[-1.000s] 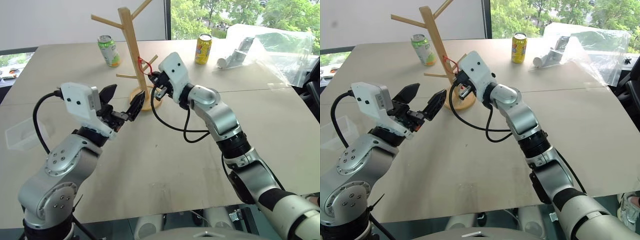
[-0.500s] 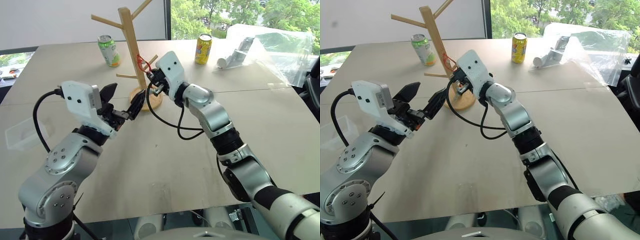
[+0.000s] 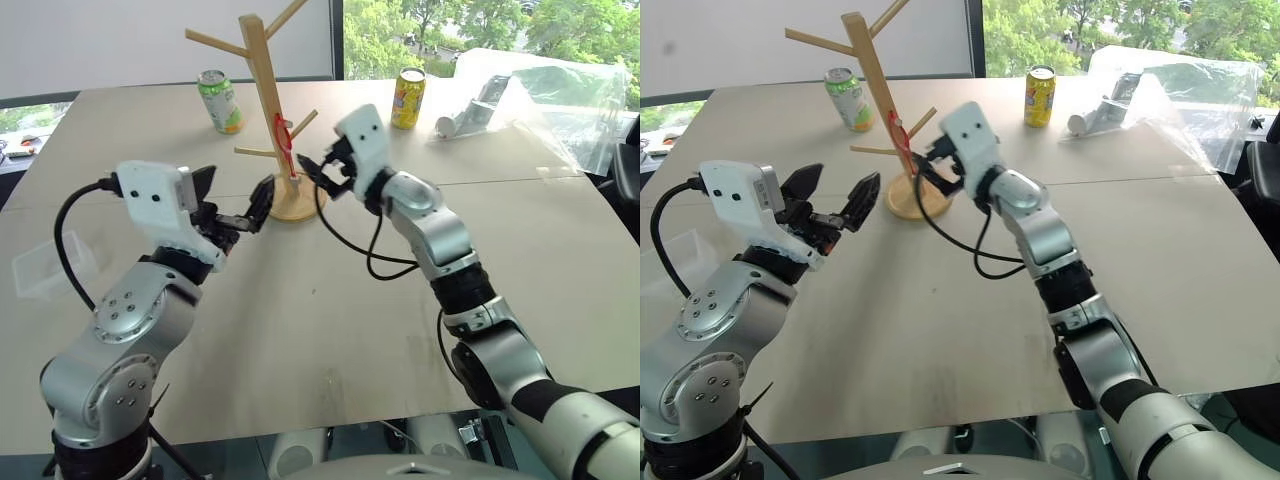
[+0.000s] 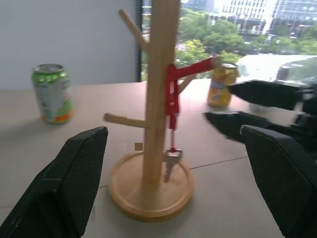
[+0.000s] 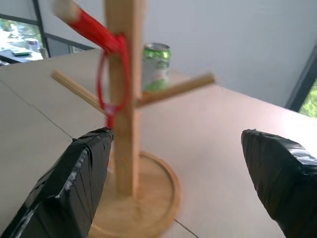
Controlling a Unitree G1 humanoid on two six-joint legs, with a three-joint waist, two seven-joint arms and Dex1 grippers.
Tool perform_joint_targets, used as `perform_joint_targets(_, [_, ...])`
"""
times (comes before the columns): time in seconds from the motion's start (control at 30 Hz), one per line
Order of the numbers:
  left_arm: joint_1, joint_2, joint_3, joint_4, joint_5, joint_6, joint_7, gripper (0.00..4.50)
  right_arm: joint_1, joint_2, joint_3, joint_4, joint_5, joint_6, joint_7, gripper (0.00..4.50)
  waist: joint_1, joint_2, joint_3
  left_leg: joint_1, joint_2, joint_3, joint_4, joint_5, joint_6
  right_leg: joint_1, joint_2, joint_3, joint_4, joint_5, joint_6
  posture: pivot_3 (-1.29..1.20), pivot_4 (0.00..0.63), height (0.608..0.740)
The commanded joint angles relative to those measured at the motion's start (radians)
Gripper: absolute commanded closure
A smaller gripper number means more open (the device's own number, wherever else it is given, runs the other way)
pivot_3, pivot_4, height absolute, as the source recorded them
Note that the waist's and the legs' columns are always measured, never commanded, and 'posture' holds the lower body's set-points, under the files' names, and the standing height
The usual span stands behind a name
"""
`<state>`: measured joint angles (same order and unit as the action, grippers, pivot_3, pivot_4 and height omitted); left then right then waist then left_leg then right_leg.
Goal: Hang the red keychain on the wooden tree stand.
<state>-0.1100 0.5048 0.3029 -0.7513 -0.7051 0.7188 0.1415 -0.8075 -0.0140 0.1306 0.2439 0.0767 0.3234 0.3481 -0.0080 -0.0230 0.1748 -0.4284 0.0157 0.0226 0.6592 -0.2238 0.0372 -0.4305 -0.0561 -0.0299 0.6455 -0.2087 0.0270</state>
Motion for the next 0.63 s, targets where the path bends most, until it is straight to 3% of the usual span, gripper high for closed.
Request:
perform_joint_targets(0.03, [0.045,-0.035,-0.006,0.112,0.173,-0.105,0.018,0.00,0.098,-0.082,-0.095,-0.046,-0.023,-0.113,-0.065,0.08,0.002,0.000,0.000,0.000,0.000,0.000,-0.001,0.000,0.000,0.000,0.000,0.000,0.000,0.000,0.000,0.00,0.150,0.740])
perform_joint_targets(0.27, [0.029,-0.136,-0.034,0.367,0.339,-0.339,-0.043,0.00,0.244,-0.163,-0.187,0.046,-0.030,-0.375,-0.105,0.08,-0.006,0.000,0.000,0.000,-0.001,0.001,-0.001,-0.001,0.001,-0.001,0.001,0.002,0.001,0.000,0.000,0.00,0.150,0.740])
perform_joint_targets(0.63, [-0.027,-0.178,-0.006,0.601,0.428,-0.528,-0.118,0.00,0.289,-0.168,-0.240,0.158,-0.002,-0.457,-0.144,0.08,-0.004,0.000,0.000,0.001,0.001,0.002,-0.001,-0.001,0.002,-0.001,0.001,0.003,0.001,0.000,0.000,0.00,0.150,0.740])
